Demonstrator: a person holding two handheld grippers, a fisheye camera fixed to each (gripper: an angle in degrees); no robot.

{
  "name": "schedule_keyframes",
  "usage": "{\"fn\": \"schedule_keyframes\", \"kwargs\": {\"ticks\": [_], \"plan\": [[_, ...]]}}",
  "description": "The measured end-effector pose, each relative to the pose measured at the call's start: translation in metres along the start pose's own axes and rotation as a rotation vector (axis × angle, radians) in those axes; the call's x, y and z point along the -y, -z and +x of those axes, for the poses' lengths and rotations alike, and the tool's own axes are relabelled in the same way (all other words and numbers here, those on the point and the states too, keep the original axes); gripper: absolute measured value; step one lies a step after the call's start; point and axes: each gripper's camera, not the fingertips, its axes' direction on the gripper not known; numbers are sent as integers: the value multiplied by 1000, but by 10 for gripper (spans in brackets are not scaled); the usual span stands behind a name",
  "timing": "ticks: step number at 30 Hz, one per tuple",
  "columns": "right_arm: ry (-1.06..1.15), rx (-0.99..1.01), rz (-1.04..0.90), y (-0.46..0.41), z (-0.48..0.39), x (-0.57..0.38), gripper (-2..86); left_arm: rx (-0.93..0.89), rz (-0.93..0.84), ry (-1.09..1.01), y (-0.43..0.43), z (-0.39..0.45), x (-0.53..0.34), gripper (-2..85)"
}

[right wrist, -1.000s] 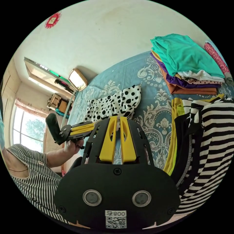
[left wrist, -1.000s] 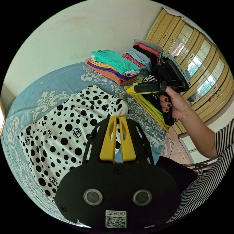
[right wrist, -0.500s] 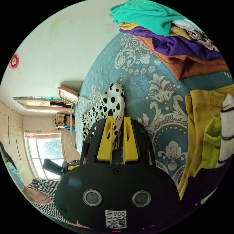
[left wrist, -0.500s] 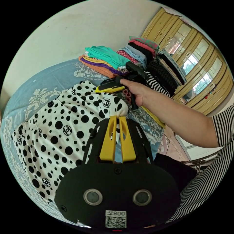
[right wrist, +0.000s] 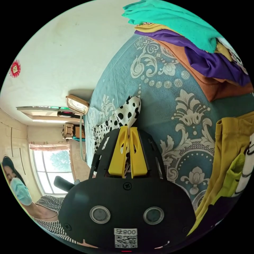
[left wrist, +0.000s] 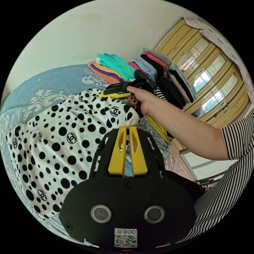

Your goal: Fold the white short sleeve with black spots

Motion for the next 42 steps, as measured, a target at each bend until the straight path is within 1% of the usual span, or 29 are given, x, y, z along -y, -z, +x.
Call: {"fn": "schedule_keyframes", "kwargs": {"ticks": [8,12,14,19,21,27,33,42], "plan": [[83,62,69,-50,-54,3,7,-90,148,142,95,-62,-49,18],[183,34,81,-92,-105,2,7,-112,243,216,157,-98,-88,18],[234,0,73,-116,-129,0,7,-92,290,267,187,-116,-112,17],[359,-53,18,-198,-186,-4,7,-64,378,454,251,-169,-183,17],[391,-68,-36,-247,-206,-5,8,-75,410,557,274,-196,-217,17],[406,-139,-142,-365,-230,-10,8,-132,502,766,319,-249,-292,17],[433,-184,-198,-446,-248,-14,10,-186,564,877,356,-285,-343,17],[485,-263,-285,-545,-267,-15,13,-219,606,961,406,-321,-394,18]]}}
